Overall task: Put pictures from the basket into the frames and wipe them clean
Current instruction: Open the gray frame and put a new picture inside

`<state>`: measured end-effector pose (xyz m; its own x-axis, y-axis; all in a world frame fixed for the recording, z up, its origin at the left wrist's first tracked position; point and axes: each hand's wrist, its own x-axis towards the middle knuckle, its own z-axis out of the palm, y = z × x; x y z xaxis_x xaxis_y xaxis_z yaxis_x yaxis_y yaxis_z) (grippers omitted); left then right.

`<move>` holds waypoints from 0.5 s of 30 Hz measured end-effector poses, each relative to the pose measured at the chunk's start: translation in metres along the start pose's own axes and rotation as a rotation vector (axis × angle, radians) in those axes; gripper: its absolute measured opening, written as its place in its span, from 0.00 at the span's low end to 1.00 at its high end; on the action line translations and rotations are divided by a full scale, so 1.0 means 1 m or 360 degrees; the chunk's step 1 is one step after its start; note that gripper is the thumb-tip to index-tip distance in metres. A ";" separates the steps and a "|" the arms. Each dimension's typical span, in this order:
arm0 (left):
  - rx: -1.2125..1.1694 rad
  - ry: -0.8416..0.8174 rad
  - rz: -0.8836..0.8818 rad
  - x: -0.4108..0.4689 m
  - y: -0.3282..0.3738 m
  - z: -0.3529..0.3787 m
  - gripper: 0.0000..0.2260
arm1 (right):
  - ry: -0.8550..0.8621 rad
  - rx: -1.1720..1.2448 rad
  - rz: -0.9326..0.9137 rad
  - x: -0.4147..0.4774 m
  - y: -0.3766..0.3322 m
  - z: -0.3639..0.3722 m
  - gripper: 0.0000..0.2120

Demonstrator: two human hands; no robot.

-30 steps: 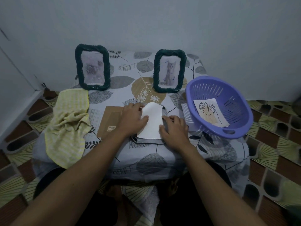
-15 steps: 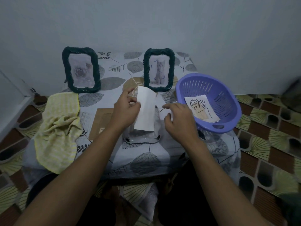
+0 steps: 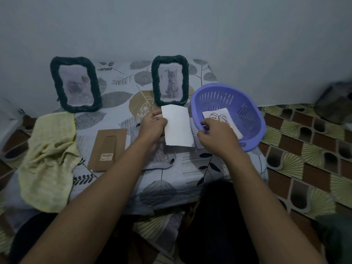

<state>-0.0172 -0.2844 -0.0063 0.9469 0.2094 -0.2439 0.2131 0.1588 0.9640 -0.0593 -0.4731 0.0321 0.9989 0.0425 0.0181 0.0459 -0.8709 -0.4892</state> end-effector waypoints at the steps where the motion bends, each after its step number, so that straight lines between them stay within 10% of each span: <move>1: 0.0006 -0.0009 -0.0034 0.001 -0.002 0.005 0.18 | 0.0003 0.0005 -0.0001 0.000 0.000 -0.001 0.17; 15: 0.0514 -0.0110 -0.0029 0.007 -0.010 0.057 0.09 | -0.0012 0.0024 -0.0032 0.004 0.001 -0.002 0.14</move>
<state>0.0010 -0.3395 -0.0116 0.9539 0.1417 -0.2645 0.2852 -0.1544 0.9459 -0.0553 -0.4752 0.0332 0.9977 0.0637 0.0213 0.0658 -0.8622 -0.5022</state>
